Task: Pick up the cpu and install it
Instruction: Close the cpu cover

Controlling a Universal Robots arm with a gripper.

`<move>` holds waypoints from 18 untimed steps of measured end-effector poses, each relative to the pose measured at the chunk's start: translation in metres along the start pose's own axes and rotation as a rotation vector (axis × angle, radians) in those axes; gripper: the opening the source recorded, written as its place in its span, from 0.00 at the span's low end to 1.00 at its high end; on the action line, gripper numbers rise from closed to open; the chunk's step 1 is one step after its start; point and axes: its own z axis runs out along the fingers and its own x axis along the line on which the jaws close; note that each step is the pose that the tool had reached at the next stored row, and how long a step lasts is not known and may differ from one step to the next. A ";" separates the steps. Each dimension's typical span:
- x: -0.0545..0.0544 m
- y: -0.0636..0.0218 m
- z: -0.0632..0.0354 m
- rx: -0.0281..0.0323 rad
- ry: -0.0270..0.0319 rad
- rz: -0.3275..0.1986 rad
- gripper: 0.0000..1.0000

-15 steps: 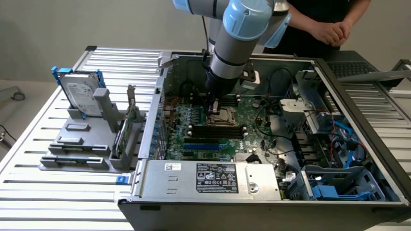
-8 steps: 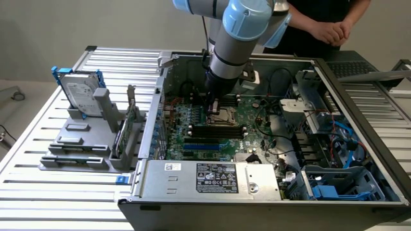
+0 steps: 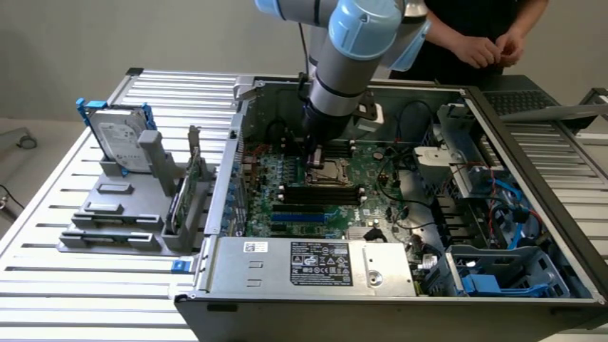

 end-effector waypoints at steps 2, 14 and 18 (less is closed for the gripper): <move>0.000 -0.0012 -0.0001 0.0036 0.0028 0.001 0.11; 0.001 -0.0141 -0.0060 0.0283 0.0317 0.005 0.11; 0.002 -0.0200 -0.0109 0.0330 0.0421 0.004 0.11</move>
